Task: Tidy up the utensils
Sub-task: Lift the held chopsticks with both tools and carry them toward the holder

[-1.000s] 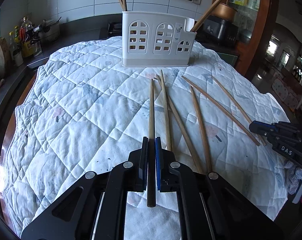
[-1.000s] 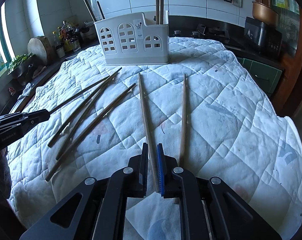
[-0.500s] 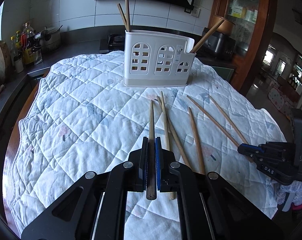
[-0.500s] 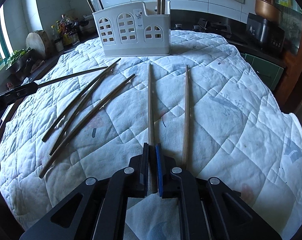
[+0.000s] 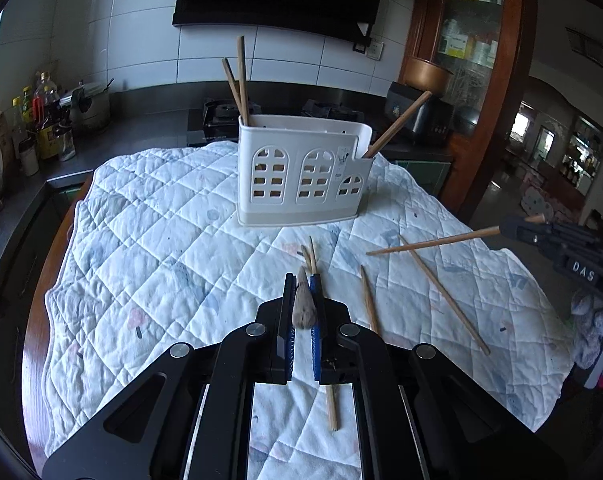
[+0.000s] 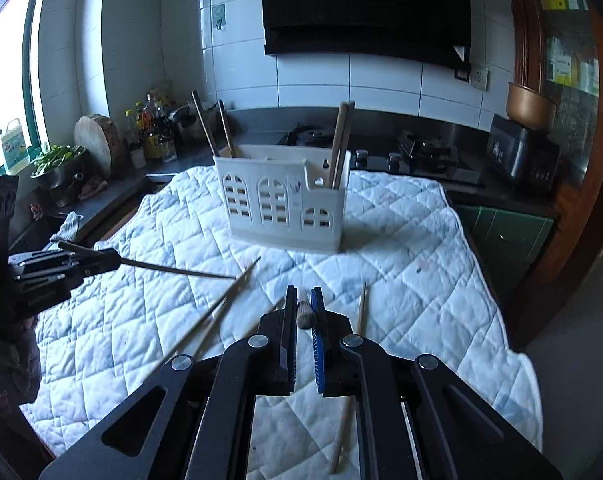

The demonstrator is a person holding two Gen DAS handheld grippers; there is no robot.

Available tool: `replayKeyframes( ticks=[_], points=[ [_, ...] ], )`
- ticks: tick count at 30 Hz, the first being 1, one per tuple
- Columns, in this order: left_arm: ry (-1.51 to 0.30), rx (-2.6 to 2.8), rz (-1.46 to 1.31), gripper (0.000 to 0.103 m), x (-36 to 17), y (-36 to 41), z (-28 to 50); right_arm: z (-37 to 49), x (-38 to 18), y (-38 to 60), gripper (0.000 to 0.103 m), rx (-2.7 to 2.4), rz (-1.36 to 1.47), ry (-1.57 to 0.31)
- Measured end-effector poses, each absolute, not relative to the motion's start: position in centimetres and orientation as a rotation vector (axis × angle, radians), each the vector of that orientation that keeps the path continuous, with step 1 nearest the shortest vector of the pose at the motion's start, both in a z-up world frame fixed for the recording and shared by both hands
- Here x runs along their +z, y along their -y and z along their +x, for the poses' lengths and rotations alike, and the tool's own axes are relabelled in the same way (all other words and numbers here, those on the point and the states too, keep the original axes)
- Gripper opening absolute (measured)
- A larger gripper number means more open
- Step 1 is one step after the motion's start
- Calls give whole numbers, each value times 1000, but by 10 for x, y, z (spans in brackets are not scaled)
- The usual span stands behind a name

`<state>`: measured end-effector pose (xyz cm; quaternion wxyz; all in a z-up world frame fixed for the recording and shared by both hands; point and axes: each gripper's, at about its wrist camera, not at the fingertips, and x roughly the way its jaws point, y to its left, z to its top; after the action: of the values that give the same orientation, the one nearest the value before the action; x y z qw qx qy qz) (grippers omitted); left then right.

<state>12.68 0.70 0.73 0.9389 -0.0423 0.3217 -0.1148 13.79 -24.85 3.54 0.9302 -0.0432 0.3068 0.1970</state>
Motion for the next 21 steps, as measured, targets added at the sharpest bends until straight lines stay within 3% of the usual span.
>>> replayKeyframes(
  ticks=[12,21],
  points=[
    [-613,-266,-30,5,60,-8,169,196,148,231,7,471,-118,-587],
    [-505,-273,-11,5,124,0,192,230,189,221,7,444,-147,-580]
  ],
)
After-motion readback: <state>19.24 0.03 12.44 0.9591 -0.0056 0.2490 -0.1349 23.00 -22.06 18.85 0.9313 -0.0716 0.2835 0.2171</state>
